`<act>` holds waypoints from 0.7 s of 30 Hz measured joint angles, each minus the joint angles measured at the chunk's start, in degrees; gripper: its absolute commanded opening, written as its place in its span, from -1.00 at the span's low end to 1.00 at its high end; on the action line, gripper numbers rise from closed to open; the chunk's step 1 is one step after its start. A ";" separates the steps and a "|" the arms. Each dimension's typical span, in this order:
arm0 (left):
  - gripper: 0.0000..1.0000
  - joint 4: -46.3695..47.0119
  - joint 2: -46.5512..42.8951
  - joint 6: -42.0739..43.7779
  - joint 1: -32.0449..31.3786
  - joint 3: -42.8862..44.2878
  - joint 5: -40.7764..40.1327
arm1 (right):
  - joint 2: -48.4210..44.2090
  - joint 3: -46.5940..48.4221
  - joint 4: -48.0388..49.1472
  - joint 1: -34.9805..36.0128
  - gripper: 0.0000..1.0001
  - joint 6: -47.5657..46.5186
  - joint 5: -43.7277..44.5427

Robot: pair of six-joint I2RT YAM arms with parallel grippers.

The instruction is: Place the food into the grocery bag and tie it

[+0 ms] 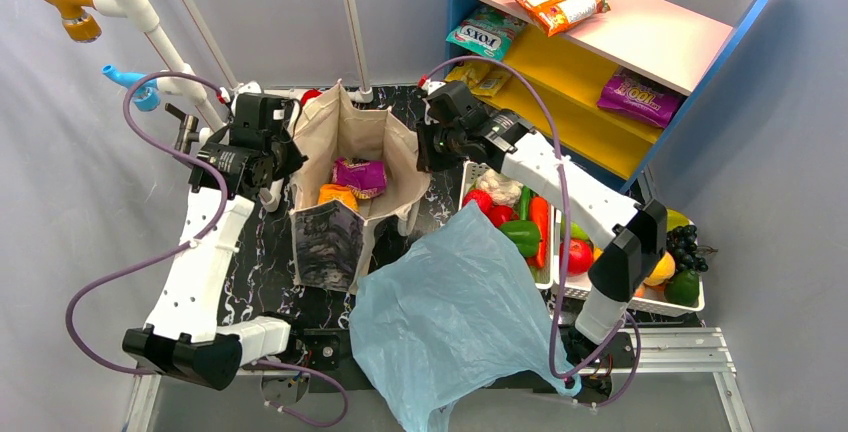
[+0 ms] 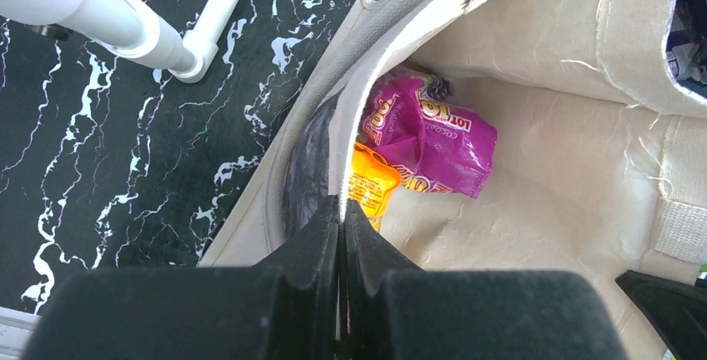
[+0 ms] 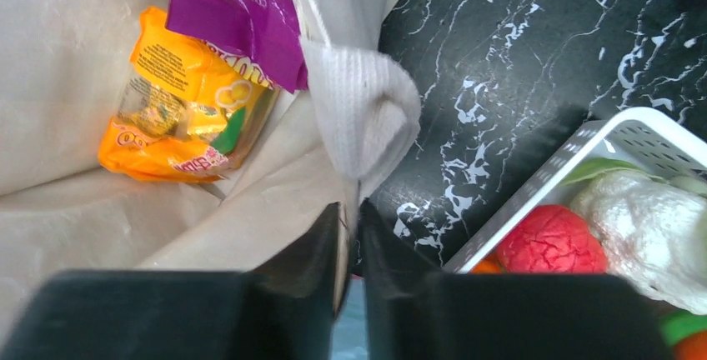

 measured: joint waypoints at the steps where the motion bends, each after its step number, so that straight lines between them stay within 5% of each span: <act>1: -1.00 0.00 0.35 0.00 0.00 0.31 -0.02 | 0.98 0.90 -0.07 0.00 -0.93 0.02 -0.22; 21: -1.00 5.44 25.73 0.79 -0.04 24.81 5.27 | 12.68 22.91 2.27 -3.41 -0.97 -0.11 11.72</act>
